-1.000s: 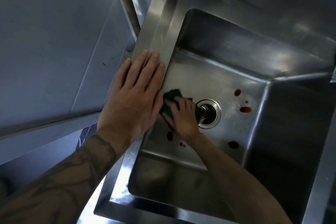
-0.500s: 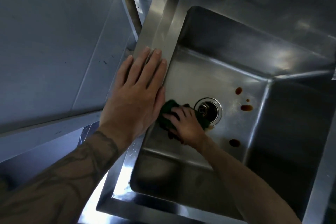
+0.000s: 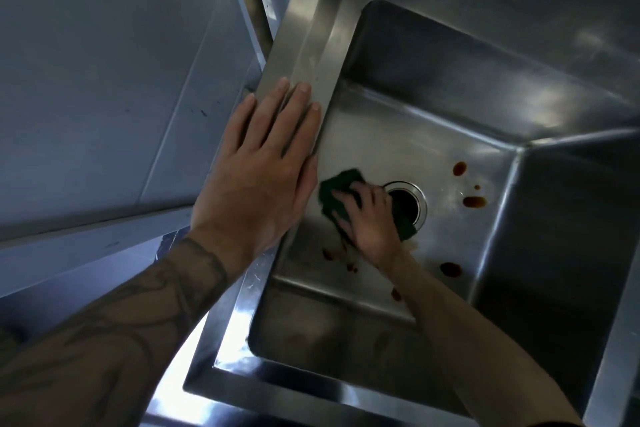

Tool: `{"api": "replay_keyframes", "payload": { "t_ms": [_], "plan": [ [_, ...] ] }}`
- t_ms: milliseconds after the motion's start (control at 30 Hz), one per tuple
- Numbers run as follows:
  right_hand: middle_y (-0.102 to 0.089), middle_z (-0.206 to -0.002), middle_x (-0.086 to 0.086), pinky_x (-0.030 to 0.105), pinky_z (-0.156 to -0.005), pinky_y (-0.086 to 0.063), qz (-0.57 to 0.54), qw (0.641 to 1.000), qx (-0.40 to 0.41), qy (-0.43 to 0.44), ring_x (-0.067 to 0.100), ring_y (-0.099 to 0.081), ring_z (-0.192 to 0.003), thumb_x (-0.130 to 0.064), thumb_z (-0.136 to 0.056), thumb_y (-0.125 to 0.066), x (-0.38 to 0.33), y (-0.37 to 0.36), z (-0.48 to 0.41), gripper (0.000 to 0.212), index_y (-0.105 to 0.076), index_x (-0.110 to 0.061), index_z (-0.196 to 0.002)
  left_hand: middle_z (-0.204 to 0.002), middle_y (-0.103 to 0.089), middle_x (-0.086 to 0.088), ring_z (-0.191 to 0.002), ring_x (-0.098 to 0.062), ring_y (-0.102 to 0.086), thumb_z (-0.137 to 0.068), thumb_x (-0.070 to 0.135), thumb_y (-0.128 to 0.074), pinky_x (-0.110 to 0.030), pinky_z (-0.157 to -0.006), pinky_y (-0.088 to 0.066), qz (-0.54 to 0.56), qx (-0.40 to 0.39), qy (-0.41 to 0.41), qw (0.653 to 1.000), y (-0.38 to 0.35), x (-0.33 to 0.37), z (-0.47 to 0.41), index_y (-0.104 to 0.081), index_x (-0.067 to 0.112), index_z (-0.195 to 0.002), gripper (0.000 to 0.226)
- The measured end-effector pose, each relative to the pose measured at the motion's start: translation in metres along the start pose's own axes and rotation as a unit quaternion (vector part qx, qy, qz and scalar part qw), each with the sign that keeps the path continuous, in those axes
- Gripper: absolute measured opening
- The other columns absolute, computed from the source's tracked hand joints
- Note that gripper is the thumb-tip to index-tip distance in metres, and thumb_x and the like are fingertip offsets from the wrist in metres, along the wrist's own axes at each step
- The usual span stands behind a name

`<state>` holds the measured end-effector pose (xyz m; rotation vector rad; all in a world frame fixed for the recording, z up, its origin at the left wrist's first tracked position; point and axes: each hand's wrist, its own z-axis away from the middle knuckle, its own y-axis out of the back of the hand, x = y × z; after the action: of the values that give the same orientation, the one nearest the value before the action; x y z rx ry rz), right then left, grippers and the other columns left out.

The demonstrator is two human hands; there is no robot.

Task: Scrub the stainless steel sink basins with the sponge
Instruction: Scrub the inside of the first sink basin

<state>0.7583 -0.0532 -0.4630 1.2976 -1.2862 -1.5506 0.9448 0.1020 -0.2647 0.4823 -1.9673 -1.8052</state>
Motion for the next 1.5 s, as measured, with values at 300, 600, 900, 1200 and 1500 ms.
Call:
{"api": "replay_keyframes", "payload": {
  "t_ms": [300, 600, 900, 1200, 1500],
  "plan": [
    [-0.055, -0.131, 0.015, 0.052, -0.095, -0.048, -0.042, 0.993, -0.042, 0.1, 0.037, -0.053, -0.114, -0.04, -0.096, -0.06, -0.035, -0.001, 0.035, 0.045, -0.057, -0.019, -0.135, -0.172, -0.028, -0.018, -0.162, -0.036, -0.022, -0.116, 0.035, -0.029, -0.056, -0.129, -0.023, 0.001, -0.001, 0.002, 1.0, 0.002, 0.003, -0.001, -0.032, 0.006, -0.163, 0.056],
    [-0.053, -0.133, 0.019, 0.049, -0.097, -0.041, -0.028, 0.991, 0.007, -0.134, 0.038, -0.047, -0.116, -0.041, -0.098, -0.06, -0.036, -0.001, -0.024, 0.047, -0.058, -0.016, -0.138, -0.173, -0.025, -0.017, -0.162, -0.035, -0.019, -0.116, 0.038, -0.024, -0.056, -0.13, -0.021, -0.006, -0.007, 0.0, 1.0, 0.001, 0.002, 0.0, -0.03, 0.007, -0.164, 0.058],
    [-0.062, -0.127, 0.02, 0.051, -0.088, -0.05, -0.005, 1.0, -0.022, -0.012, 0.042, -0.059, -0.107, -0.031, -0.092, -0.071, -0.007, 0.007, 0.006, 0.041, -0.067, -0.013, -0.129, -0.172, -0.028, -0.017, -0.161, -0.036, -0.022, -0.115, 0.036, -0.028, -0.056, -0.129, -0.023, -0.015, 0.0, 0.002, 1.0, 0.002, 0.003, 0.0, -0.033, 0.006, -0.163, 0.056],
    [-0.054, -0.136, 0.008, 0.048, -0.098, -0.046, -0.028, 0.957, -0.125, 0.259, 0.032, -0.049, -0.12, -0.046, -0.091, -0.07, -0.023, -0.001, 0.059, 0.051, -0.057, -0.026, -0.136, -0.172, -0.029, -0.015, -0.161, -0.035, -0.023, -0.115, 0.035, -0.03, -0.055, -0.129, -0.023, -0.013, 0.001, 0.009, 1.0, 0.004, 0.003, -0.001, -0.034, 0.007, -0.163, 0.056],
    [-0.054, -0.132, 0.014, 0.049, -0.096, -0.036, -0.034, 0.996, -0.04, 0.071, 0.035, -0.045, -0.115, -0.043, -0.091, -0.067, -0.061, -0.011, 0.026, 0.049, -0.059, -0.02, -0.134, -0.174, -0.025, -0.015, -0.162, -0.034, -0.02, -0.115, 0.037, -0.026, -0.055, -0.13, -0.021, -0.018, -0.012, 0.008, 1.0, 0.004, 0.003, 0.0, -0.029, 0.008, -0.165, 0.057]
  ]
}}
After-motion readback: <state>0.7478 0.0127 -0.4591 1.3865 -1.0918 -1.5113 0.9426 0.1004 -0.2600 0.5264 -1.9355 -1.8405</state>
